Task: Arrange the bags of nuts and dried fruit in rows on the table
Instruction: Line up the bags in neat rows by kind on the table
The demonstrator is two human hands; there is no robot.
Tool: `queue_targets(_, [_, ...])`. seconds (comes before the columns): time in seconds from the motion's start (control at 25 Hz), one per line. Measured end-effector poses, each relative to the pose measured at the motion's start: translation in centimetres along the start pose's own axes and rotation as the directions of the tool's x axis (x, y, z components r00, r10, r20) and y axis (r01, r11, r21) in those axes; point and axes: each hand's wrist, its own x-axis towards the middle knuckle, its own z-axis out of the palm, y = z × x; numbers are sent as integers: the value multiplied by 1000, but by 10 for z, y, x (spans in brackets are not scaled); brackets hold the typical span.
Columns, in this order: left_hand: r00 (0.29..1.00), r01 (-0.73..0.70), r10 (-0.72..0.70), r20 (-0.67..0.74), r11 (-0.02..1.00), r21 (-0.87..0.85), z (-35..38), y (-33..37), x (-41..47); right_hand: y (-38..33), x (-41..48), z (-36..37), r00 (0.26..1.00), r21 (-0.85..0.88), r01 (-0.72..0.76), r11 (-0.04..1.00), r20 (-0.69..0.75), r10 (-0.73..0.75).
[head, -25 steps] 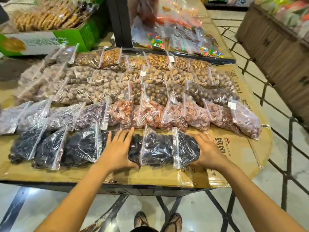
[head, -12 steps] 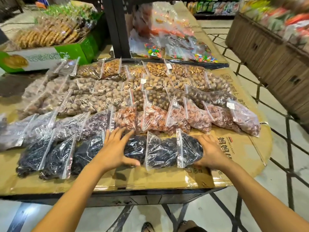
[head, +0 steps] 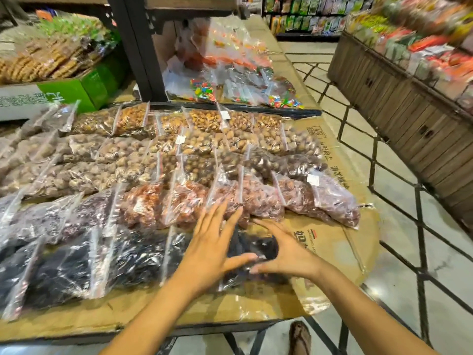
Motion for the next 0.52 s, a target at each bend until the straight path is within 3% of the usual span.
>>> queue_targets(0.08, [998, 40, -40, -50, 999, 5, 11, 17, 31, 30, -2, -43, 964, 60, 55, 997, -263, -37])
queue_targets(0.12, [997, 42, -41, -72, 999, 21, 18, 28, 50, 50, -2, -67, 910, 17, 72, 997, -411, -59])
queue_targets(0.2, [997, 14, -9, -71, 997, 77, 35, 48, 90, 89, 3, -112, 833, -51, 7, 999, -552, -34])
queue_targets(0.32, [989, 23, -48, 143, 986, 167, 68, 73, 169, 153, 14, -158, 917, 1, -144, 990, -375, 134])
queue_targets(0.44, [899, 43, -165, 405, 955, 293, 93, 73, 216, 195, 21, -165, 978, 18, -109, 994, -179, 110])
queue_targets(0.52, [880, 31, -164, 447, 956, 291, 97, 68, 216, 204, 25, -160, 976, -59, -64, 996, -213, 50])
